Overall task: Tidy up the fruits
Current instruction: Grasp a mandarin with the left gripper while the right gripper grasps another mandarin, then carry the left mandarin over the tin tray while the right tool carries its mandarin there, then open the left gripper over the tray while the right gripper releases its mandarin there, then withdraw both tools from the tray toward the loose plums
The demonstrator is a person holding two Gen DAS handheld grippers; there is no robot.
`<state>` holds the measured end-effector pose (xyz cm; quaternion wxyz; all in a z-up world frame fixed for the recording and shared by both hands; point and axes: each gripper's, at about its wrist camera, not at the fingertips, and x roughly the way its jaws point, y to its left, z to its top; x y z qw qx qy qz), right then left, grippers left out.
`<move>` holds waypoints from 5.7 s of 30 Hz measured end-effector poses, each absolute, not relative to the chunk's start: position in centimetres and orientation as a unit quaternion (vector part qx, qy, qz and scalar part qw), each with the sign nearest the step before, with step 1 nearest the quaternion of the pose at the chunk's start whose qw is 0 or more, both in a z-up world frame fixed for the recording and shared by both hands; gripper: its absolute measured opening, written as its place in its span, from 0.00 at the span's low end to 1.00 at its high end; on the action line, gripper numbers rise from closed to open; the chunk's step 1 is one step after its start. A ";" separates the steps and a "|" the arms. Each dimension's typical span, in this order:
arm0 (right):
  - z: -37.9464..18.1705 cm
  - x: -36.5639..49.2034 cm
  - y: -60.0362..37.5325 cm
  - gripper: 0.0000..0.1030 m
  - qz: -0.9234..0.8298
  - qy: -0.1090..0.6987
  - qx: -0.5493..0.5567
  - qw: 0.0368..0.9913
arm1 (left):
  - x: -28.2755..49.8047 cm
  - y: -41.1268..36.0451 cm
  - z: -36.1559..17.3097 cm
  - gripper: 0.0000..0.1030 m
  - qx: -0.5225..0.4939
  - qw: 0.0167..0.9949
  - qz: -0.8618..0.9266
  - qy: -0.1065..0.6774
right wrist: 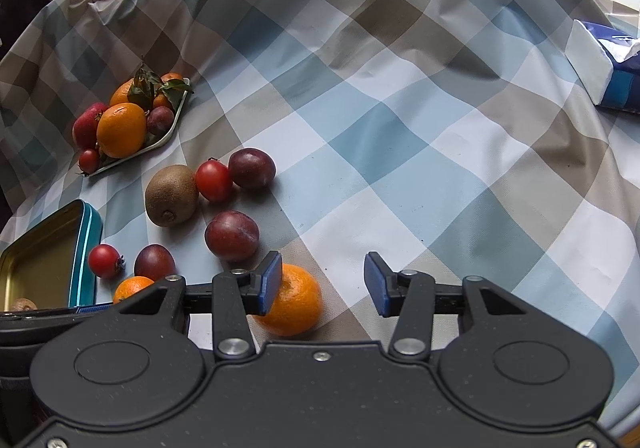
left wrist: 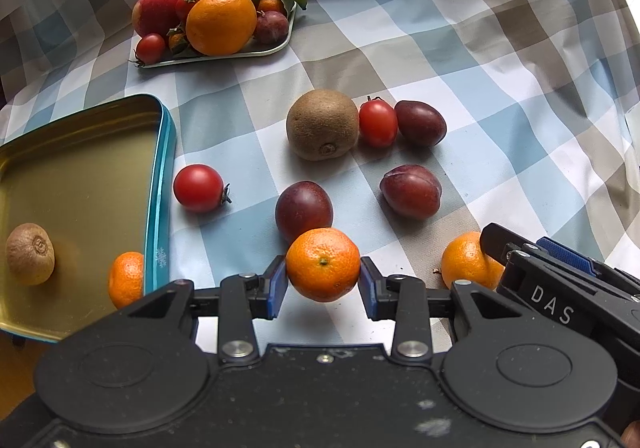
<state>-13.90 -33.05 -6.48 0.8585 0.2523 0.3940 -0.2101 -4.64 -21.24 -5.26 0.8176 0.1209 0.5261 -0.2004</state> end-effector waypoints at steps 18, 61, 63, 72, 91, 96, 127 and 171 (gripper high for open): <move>-6.3 -13.2 -31.7 0.57 -0.180 0.403 0.225 0.868 | -4.5 -20.8 -5.3 0.36 0.126 0.820 -0.189 0.525; -3.6 -8.1 -26.2 0.47 -0.087 0.396 0.169 0.898 | -1.0 -10.8 -2.5 0.36 0.044 0.867 -0.085 0.490; -3.5 -7.6 -25.6 0.47 -0.082 0.395 0.167 0.900 | -0.8 -10.1 -2.6 0.36 0.040 0.866 -0.076 0.493; -3.1 -5.6 -22.5 0.47 -0.050 0.393 0.147 0.906 | 0.3 -5.8 -2.9 0.36 0.015 0.861 -0.039 0.506; -3.2 -1.9 -16.4 0.47 0.000 0.394 0.118 0.912 | 1.5 0.7 -3.9 0.36 0.009 0.849 -0.019 0.528; -3.5 -1.4 -15.3 0.47 0.004 0.397 0.109 0.911 | 1.6 1.0 -4.3 0.37 0.019 0.846 -0.029 0.532; -3.5 -0.7 -14.4 0.47 -0.005 0.399 0.117 0.910 | 4.0 4.1 -5.7 0.52 -0.002 0.833 0.042 0.552; -4.8 -1.2 -20.2 0.47 -0.128 0.405 0.140 0.894 | 3.2 0.2 -2.5 0.52 0.012 0.871 0.027 0.490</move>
